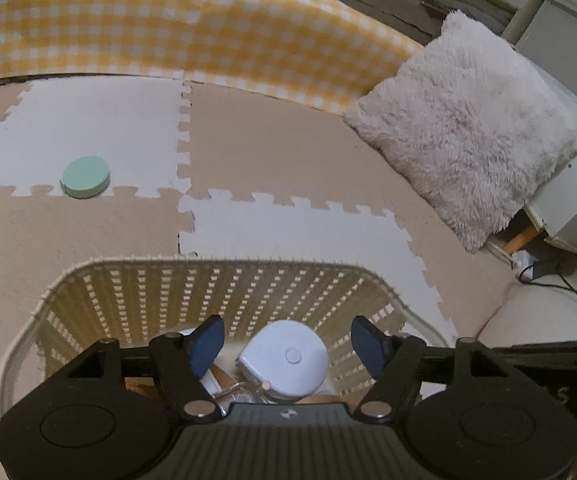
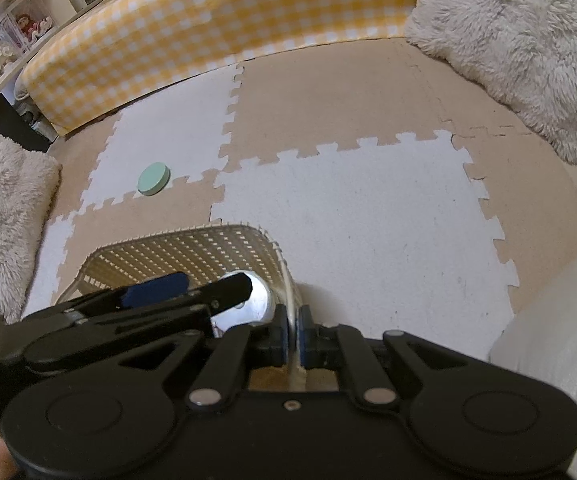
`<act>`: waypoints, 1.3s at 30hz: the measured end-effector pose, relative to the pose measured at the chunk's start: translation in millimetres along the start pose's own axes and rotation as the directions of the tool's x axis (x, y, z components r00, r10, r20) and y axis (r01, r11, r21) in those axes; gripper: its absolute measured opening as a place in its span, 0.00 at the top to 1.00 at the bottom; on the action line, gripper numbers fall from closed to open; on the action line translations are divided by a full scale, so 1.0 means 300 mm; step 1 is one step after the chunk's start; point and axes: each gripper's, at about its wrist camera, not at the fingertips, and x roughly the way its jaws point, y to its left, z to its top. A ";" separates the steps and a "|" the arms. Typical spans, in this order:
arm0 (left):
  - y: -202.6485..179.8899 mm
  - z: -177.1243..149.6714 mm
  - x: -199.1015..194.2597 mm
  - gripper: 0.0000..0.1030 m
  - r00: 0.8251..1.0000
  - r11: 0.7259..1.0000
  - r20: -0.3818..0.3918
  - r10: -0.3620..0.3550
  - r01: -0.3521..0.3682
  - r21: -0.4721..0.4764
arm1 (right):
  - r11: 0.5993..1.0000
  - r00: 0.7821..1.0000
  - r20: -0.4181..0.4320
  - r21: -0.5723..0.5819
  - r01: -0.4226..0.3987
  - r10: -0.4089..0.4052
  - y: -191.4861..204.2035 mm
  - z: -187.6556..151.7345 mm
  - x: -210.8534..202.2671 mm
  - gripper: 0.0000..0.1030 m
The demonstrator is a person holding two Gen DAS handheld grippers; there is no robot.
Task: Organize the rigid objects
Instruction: 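Carry the white tape measure with the left tool into the basket and release, then move the left tool to the mint-green round case and close on it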
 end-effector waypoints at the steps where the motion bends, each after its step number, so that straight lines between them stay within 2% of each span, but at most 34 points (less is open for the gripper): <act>1: -0.001 0.004 -0.008 0.31 1.000 1.000 0.007 0.002 -0.002 0.002 | 1.000 1.000 -0.001 -0.001 -0.004 0.004 -0.001 0.000 0.000 0.94; 4: 0.003 0.014 -0.033 0.30 1.000 1.000 0.019 -0.001 0.001 -0.007 | 1.000 1.000 -0.003 -0.004 -0.002 0.002 -0.001 0.001 0.001 0.95; 11: 0.007 0.019 -0.133 0.12 0.997 1.000 0.070 -0.010 0.012 -0.018 | 1.000 1.000 -0.005 -0.020 0.008 -0.008 0.009 0.001 0.001 0.95; 17: 0.015 0.038 -0.244 0.03 0.990 0.999 0.136 -0.029 0.032 -0.018 | 1.000 1.000 -0.002 -0.026 0.012 -0.012 0.012 0.001 -0.004 0.95; 24: 0.071 0.061 -0.326 0.00 0.980 1.000 0.199 -0.016 0.020 -0.019 | 0.999 1.000 0.004 -0.030 0.015 -0.015 0.015 0.002 -0.009 0.95; 32: 0.195 0.112 -0.322 0.00 0.970 0.996 0.226 0.088 -0.090 0.000 | 1.000 1.000 0.012 -0.020 0.010 -0.010 0.011 0.004 -0.016 0.95; 39: 0.317 0.152 -0.219 0.00 0.951 0.978 0.248 0.187 -0.204 0.043 | 1.000 1.000 0.019 -0.023 0.014 -0.014 0.013 0.006 -0.019 0.95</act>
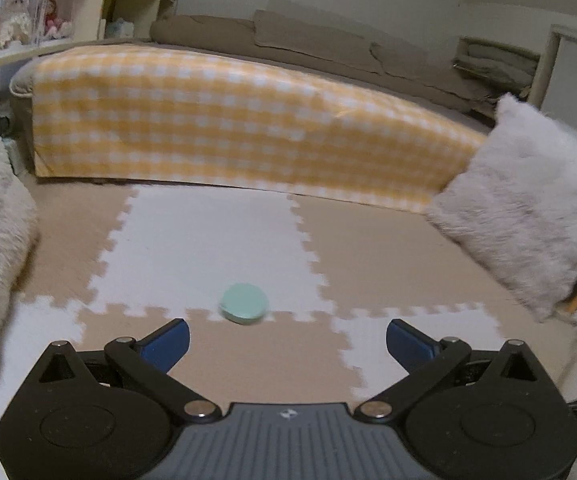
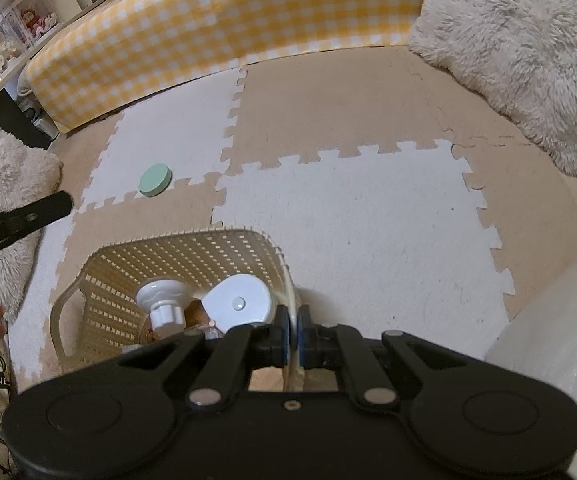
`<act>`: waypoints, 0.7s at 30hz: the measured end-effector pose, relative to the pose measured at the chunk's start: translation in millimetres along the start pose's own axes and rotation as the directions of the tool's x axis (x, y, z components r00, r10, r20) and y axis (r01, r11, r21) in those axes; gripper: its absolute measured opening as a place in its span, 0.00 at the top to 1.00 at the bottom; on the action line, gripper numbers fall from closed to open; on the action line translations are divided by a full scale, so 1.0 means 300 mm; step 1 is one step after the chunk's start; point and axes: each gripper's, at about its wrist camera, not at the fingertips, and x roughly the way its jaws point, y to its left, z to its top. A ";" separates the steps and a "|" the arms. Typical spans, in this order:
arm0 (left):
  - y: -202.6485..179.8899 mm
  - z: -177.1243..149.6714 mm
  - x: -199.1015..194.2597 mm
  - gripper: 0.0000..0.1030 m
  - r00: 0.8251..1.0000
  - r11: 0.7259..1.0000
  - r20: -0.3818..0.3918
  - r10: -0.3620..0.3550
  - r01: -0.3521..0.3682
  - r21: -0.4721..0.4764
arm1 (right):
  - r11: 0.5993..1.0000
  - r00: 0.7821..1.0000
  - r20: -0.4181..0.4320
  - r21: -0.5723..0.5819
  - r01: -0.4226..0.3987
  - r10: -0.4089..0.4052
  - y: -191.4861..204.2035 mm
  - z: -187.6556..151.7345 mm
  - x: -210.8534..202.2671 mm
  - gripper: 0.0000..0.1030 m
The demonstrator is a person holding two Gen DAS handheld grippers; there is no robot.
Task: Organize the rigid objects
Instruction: 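Move the left tool to the mint-green round case and close on it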
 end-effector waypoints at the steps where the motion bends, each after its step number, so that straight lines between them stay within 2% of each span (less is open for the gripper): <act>1: 0.007 -0.004 0.024 0.00 1.000 1.000 -0.005 0.011 -0.011 0.015 | 1.000 1.000 0.001 -0.001 0.000 0.000 0.000 0.001 -0.001 0.95; 4: 0.024 -0.014 0.108 0.00 0.999 0.998 -0.033 0.023 -0.022 0.054 | 1.000 1.000 -0.003 -0.005 0.002 -0.002 0.003 0.001 0.006 0.95; 7: 0.047 -0.026 0.176 0.00 1.000 0.999 -0.018 -0.010 0.011 0.050 | 1.000 1.000 -0.009 -0.002 -0.002 0.002 0.001 0.002 0.012 0.95; 12: 0.064 -0.019 0.290 0.00 1.000 0.997 -0.029 -0.004 0.007 0.082 | 1.000 1.000 -0.016 -0.003 -0.004 0.004 0.001 0.002 0.019 0.95; 17: 0.100 0.002 0.386 0.16 0.998 0.998 -0.057 0.011 -0.007 0.056 | 1.000 1.000 -0.020 -0.005 -0.007 0.007 0.000 0.003 0.027 0.95; 21: 0.101 0.010 0.437 0.16 0.998 0.997 -0.061 0.010 -0.005 0.083 | 1.000 1.000 -0.021 -0.004 -0.011 0.011 -0.003 0.004 0.029 0.95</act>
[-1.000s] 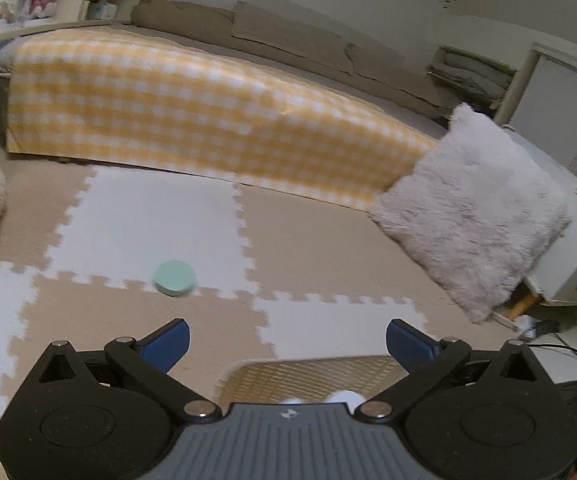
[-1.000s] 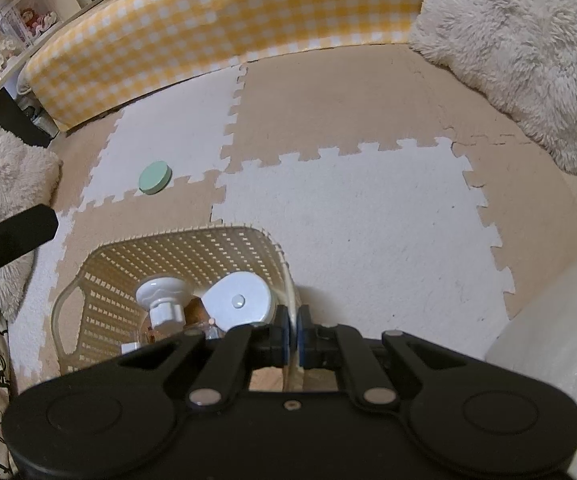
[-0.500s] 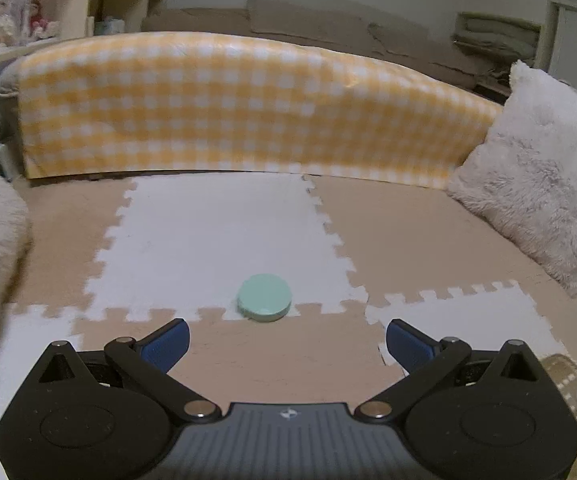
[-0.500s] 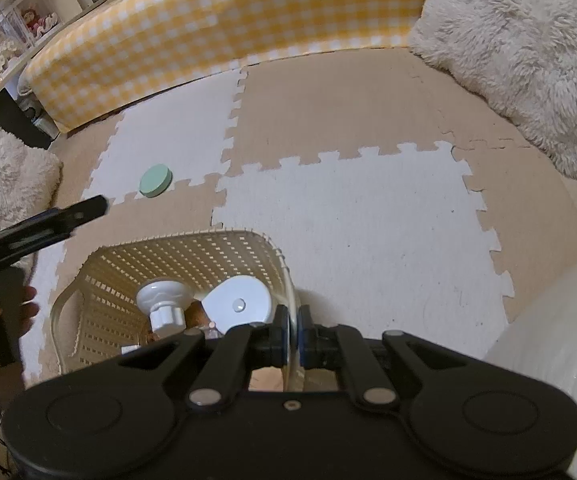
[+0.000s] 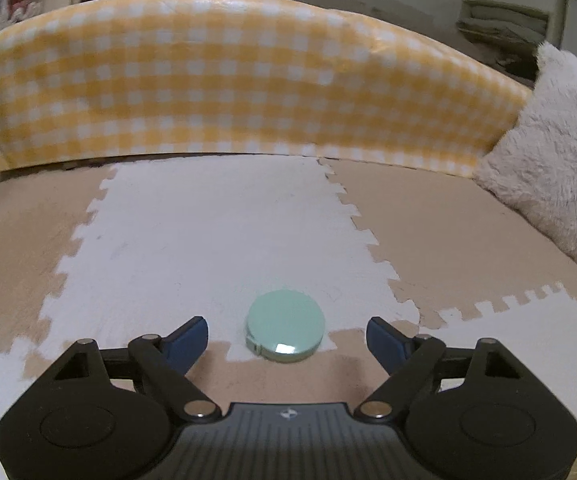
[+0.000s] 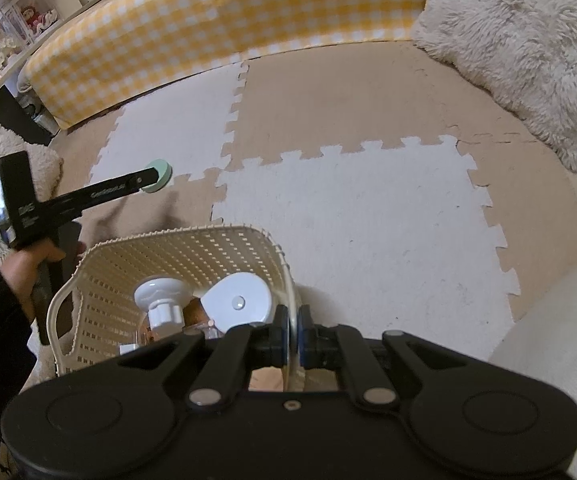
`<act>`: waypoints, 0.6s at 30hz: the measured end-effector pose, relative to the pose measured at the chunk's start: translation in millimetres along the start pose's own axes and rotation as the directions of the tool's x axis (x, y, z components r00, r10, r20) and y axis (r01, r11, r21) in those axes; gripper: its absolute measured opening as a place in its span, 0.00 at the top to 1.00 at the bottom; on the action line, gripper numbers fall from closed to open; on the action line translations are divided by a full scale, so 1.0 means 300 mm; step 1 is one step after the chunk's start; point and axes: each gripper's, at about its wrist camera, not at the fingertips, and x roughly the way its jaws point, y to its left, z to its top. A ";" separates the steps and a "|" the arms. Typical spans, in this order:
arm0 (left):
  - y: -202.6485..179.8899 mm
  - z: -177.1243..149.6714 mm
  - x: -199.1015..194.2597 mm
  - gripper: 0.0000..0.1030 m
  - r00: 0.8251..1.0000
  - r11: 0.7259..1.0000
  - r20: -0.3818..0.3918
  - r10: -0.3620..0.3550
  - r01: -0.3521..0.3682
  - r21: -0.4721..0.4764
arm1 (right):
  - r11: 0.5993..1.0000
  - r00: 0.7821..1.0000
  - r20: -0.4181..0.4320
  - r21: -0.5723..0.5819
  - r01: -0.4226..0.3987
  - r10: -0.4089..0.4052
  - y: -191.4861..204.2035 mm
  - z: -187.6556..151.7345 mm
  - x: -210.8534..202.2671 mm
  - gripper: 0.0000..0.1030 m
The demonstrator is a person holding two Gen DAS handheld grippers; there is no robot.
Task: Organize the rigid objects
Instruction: 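Move the left tool to the mint-green round case and close on it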
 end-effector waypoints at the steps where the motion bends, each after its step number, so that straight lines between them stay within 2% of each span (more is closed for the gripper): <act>1: -0.003 0.001 0.012 0.17 1.000 1.000 -0.004 -0.001 0.001 0.013 | 1.000 1.000 0.000 0.000 0.000 0.000 0.000 0.000 0.001 0.95; 3: -0.012 0.005 0.036 0.21 1.000 0.999 -0.016 0.003 -0.002 0.036 | 1.000 1.000 0.000 0.000 -0.001 0.001 -0.001 0.000 0.001 0.95; 5: -0.022 0.005 0.061 0.33 0.999 0.998 -0.036 0.007 -0.005 0.057 | 1.000 1.000 0.000 0.002 -0.003 0.003 -0.003 0.001 0.004 0.95; 7: -0.034 0.006 0.080 0.38 0.998 0.997 -0.056 0.010 -0.005 0.080 | 1.000 1.000 -0.001 0.003 -0.004 0.004 -0.004 0.002 0.005 0.95; 15: -0.042 0.010 0.108 0.44 0.997 0.994 -0.066 0.027 -0.020 0.107 | 1.000 1.000 -0.001 0.003 -0.005 0.005 -0.005 0.004 0.006 0.95; 18: -0.042 0.024 0.117 0.51 0.996 0.994 -0.072 0.045 -0.037 0.104 | 1.000 1.000 -0.001 0.003 -0.005 0.005 -0.006 0.004 0.006 0.95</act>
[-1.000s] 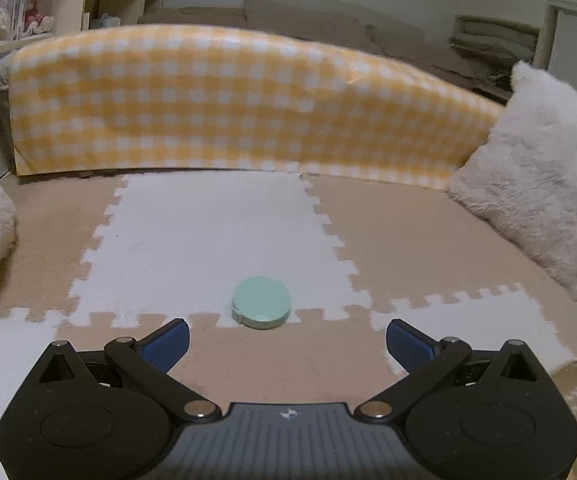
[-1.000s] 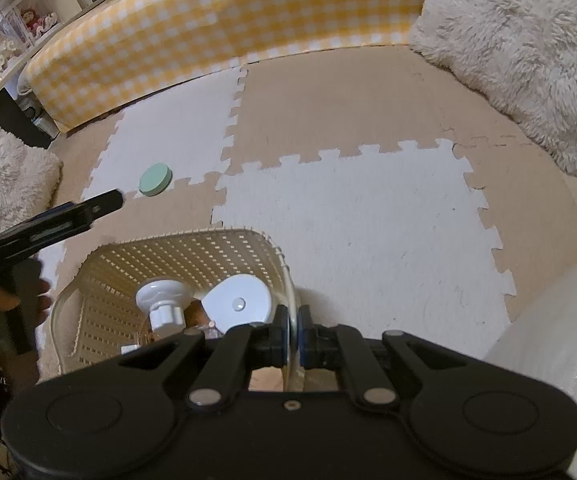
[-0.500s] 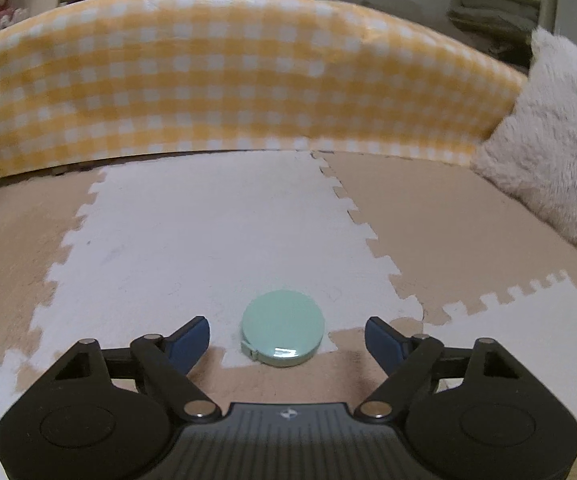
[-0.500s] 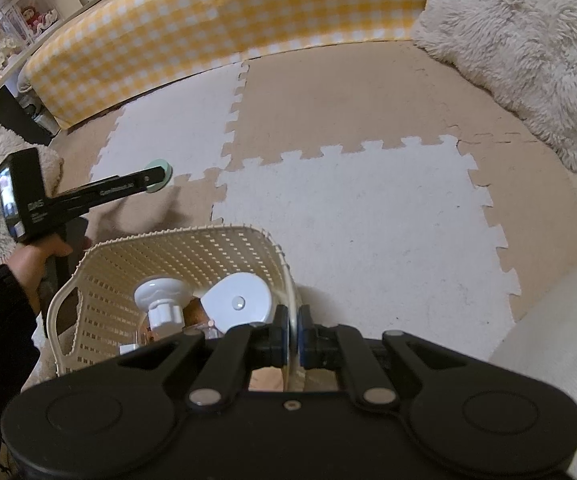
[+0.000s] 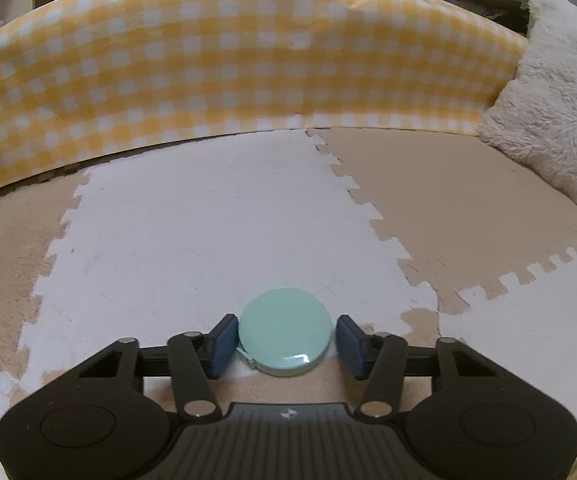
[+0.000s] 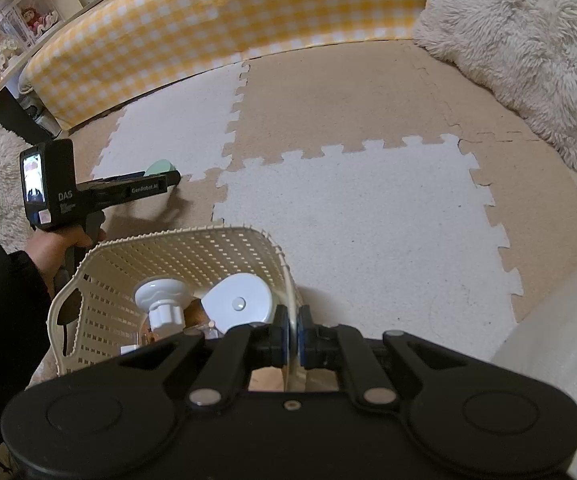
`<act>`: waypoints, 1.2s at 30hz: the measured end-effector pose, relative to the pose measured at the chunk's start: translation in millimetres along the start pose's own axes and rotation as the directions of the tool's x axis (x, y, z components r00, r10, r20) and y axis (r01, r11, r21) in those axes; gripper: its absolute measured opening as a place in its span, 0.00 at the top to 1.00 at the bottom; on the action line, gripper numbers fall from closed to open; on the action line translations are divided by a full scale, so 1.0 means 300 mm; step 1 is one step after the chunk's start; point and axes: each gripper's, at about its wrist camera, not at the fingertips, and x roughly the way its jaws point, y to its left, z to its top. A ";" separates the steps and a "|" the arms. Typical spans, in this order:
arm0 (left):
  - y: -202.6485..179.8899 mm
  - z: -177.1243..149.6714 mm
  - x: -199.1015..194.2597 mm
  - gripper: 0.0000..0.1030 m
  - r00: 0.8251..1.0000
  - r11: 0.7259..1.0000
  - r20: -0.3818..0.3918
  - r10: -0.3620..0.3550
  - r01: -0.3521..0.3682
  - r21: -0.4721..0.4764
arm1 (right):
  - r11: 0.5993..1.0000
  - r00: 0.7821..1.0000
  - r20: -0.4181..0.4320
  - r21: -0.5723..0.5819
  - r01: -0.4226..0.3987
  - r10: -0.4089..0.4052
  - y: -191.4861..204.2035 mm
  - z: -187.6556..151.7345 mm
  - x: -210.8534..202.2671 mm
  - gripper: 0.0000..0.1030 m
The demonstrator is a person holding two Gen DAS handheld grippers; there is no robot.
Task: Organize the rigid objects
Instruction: 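Carry the mint-green case with the left tool into the basket and release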
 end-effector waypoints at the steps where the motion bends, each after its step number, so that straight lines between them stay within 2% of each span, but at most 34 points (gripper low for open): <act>1: -0.001 0.004 0.003 0.51 1.000 1.000 -0.003 0.005 -0.005 0.002 | 1.000 1.000 0.000 0.000 0.000 0.000 0.000 0.000 0.000 0.95; 11: -0.012 -0.038 -0.067 0.51 1.000 0.999 -0.002 0.000 0.000 0.040 | 1.000 1.000 -0.008 -0.002 0.002 -0.002 0.006 -0.001 0.008 0.95; 18: -0.020 -0.061 -0.226 0.51 0.998 0.996 0.034 -0.054 0.052 0.068 | 1.000 1.000 0.000 -0.001 0.002 -0.002 0.004 -0.005 0.000 0.95; 23: -0.040 -0.045 -0.369 0.51 0.992 0.994 0.086 -0.094 0.088 0.065 | 1.000 1.000 -0.001 0.000 0.003 -0.003 0.004 -0.004 -0.001 0.95; 27: -0.079 -0.028 -0.508 0.51 0.975 0.983 0.137 -0.176 0.167 0.075 | 1.000 1.000 -0.003 -0.001 0.006 -0.006 0.005 -0.005 -0.005 0.95; 31: -0.147 -0.028 -0.636 0.51 0.954 0.961 0.136 -0.267 0.254 0.107 | 1.000 1.000 -0.002 0.000 0.007 -0.007 0.005 -0.006 -0.009 0.95; 36: -0.240 -0.069 -0.735 0.51 0.901 0.899 0.063 -0.430 0.420 0.125 | 1.000 1.000 -0.001 -0.003 0.010 -0.010 0.006 -0.006 -0.012 0.95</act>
